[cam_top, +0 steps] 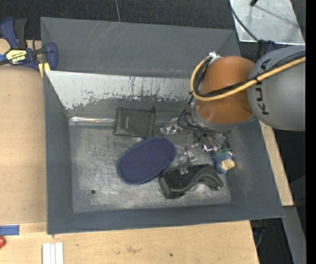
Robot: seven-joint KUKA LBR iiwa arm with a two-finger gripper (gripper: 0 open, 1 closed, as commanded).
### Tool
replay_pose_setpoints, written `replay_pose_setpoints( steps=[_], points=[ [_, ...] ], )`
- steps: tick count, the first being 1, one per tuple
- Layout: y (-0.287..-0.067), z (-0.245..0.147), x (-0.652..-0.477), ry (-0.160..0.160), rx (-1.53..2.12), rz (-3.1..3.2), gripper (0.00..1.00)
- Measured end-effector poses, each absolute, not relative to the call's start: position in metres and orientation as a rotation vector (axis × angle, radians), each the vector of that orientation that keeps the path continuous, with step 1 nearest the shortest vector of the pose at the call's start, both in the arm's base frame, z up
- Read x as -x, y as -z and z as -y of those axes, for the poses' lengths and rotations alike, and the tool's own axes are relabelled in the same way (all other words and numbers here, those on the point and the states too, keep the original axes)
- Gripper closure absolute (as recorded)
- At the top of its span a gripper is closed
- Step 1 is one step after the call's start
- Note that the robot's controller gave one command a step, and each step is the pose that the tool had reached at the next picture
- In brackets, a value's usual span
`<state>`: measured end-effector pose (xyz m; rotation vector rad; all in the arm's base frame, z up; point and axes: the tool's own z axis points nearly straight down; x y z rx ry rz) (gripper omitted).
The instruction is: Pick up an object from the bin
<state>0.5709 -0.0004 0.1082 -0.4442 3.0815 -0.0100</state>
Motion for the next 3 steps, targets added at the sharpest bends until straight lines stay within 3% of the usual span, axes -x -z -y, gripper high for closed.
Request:
replay_pose_setpoints(
  steps=[3],
  points=[
    [-0.1073, -0.0047, -0.5727, 0.01, 0.546, -3.066, 0.0]
  ],
)
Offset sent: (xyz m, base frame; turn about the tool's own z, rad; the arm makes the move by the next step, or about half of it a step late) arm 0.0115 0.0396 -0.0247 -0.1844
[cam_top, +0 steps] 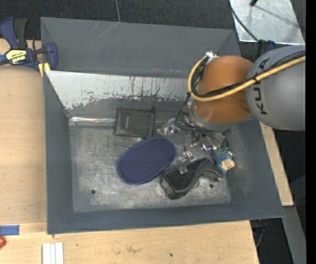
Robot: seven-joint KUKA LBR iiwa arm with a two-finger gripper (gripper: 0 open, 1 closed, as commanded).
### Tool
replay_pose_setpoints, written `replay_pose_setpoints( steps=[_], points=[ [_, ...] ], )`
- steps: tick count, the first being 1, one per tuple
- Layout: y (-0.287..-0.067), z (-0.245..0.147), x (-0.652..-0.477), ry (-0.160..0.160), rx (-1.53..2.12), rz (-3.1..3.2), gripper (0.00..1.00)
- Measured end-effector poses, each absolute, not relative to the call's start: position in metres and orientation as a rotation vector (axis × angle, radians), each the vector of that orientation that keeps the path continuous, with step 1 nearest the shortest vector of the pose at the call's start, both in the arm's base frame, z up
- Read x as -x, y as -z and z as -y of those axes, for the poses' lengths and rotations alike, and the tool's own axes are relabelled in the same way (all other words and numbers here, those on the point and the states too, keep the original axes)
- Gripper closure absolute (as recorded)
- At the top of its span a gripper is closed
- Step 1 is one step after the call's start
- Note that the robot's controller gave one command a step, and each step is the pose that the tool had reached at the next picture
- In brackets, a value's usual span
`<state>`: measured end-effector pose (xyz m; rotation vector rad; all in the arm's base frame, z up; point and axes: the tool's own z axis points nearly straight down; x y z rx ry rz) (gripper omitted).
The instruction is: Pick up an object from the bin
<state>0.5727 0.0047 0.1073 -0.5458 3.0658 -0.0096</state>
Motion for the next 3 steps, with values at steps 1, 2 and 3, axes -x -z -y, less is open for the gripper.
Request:
replay_pose_setpoints(
  steps=[1, 2, 3],
  points=[
    [-0.107, -0.007, -0.573, 0.009, 0.59, -3.058, 0.0],
    [-0.105, -0.021, -0.592, 0.011, 0.636, -3.056, 0.0],
    [-0.094, -0.023, -0.585, 0.0, 0.636, -3.071, 1.0]
  ],
)
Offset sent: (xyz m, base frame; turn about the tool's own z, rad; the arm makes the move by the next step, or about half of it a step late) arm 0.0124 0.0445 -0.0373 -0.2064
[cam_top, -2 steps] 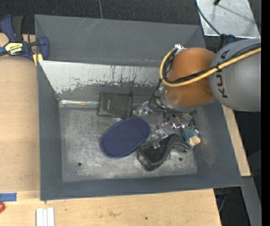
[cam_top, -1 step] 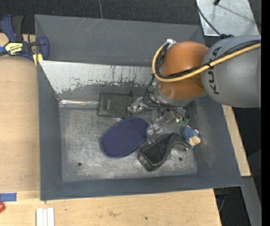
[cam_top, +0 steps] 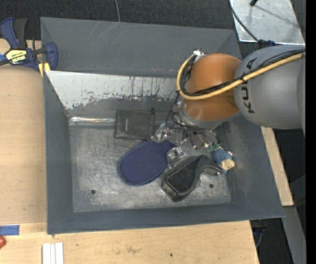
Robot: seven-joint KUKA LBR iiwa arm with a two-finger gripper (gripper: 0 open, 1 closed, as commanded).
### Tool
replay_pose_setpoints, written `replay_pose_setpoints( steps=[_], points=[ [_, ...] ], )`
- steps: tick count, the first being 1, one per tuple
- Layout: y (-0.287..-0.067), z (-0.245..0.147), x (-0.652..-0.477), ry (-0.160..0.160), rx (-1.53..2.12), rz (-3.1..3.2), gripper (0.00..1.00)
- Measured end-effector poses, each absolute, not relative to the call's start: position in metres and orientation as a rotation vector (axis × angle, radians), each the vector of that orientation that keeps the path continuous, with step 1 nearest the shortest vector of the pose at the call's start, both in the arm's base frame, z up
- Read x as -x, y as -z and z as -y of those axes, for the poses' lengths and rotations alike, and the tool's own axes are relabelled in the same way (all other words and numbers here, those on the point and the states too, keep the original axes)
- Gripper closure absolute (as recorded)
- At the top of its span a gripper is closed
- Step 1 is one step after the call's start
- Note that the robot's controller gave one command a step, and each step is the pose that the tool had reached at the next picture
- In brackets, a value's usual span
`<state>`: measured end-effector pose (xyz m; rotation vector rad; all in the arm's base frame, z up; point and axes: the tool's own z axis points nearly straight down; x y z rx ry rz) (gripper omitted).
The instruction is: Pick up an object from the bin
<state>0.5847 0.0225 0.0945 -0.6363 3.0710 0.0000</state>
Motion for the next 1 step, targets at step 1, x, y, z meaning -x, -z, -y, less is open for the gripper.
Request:
replay_pose_setpoints(
  steps=[1],
  points=[
    [-0.2086, -0.0308, -0.5898, 0.003, 0.733, -3.042, 1.0]
  ],
)
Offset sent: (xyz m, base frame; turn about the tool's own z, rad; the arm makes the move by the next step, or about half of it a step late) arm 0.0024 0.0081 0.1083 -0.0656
